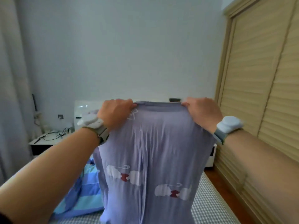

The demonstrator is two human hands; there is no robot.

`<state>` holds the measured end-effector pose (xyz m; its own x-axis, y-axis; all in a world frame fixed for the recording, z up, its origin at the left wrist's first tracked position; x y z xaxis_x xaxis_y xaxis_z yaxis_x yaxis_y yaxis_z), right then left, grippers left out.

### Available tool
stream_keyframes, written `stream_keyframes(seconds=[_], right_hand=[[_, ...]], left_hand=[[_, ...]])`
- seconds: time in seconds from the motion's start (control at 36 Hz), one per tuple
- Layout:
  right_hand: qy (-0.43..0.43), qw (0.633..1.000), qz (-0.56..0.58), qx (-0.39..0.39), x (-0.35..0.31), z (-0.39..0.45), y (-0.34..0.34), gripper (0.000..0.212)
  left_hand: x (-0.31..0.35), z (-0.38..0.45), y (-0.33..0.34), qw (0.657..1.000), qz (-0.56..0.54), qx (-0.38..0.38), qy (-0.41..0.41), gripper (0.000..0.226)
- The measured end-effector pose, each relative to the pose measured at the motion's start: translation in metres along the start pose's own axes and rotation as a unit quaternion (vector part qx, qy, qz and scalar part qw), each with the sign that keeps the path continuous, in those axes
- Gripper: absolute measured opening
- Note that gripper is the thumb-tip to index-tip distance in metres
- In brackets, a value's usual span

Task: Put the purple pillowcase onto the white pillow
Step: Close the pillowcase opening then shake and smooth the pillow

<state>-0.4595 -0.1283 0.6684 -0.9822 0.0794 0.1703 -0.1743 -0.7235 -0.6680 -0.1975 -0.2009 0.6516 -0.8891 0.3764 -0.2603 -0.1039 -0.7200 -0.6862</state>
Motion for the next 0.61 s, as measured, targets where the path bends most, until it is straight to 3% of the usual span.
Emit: stream_keyframes(seconds=[0.06,0.11,0.14,0.19,0.22,0.25,0.33,0.36,0.5,0.56,0.61], right_hand=[[0.057,0.988,0.040,0.138,0.001,-0.005,-0.045,0.050],[0.110,0.976,0.064,0.176,-0.018,-0.018,-0.041,0.039],[0.084,0.989,0.053,0.109,-0.040,-0.017,-0.016,0.034],[-0.020,0.995,0.017,-0.100,-0.091,-0.018,0.053,0.026],[-0.027,0.988,0.041,-0.145,-0.105,-0.021,0.069,0.028],[-0.019,0.989,0.066,-0.135,-0.108,-0.009,0.072,0.033],[-0.004,0.991,0.109,-0.074,-0.125,-0.012,0.079,0.042],[-0.004,0.990,0.114,-0.088,-0.125,-0.014,0.088,0.043],[-0.118,0.963,0.202,-0.136,-0.184,-0.016,0.086,0.047],[-0.209,0.953,0.170,-0.138,-0.208,-0.026,0.083,0.045],[-0.251,0.953,0.096,-0.137,-0.213,-0.040,0.097,0.036]], left_hand=[[-0.016,-0.011,-0.042,0.993,-0.034,0.115,-0.022,0.035],[-0.035,-0.033,-0.050,0.984,-0.043,0.173,-0.023,0.036],[-0.040,-0.039,-0.034,0.989,-0.027,0.142,-0.012,0.037],[-0.049,-0.061,0.035,0.995,0.059,-0.078,0.036,0.035],[-0.052,-0.083,0.065,0.982,0.091,-0.159,0.055,0.033],[-0.062,-0.096,0.079,0.975,0.110,-0.187,0.056,0.033],[-0.088,-0.112,0.064,0.986,0.074,-0.147,-0.018,0.032],[-0.088,-0.102,0.053,0.990,0.076,-0.118,-0.008,0.032],[-0.131,-0.115,0.011,0.982,0.123,-0.139,-0.044,0.033],[-0.140,-0.122,-0.001,0.976,0.111,-0.179,-0.064,0.028],[-0.127,-0.128,0.000,0.961,0.076,-0.266,-0.032,0.036]])
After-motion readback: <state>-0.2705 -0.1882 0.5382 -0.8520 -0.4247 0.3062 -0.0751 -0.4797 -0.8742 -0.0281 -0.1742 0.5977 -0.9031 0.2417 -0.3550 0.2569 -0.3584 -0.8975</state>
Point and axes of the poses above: each hand's wrist, its own z-axis towards the middle knuckle, its own y-axis out of the palm, x = y × z, the point moved 9 cm from there along z, towards the middle knuckle, and after that the axes turned 4 degrees about -x, right-handed, at the moved point
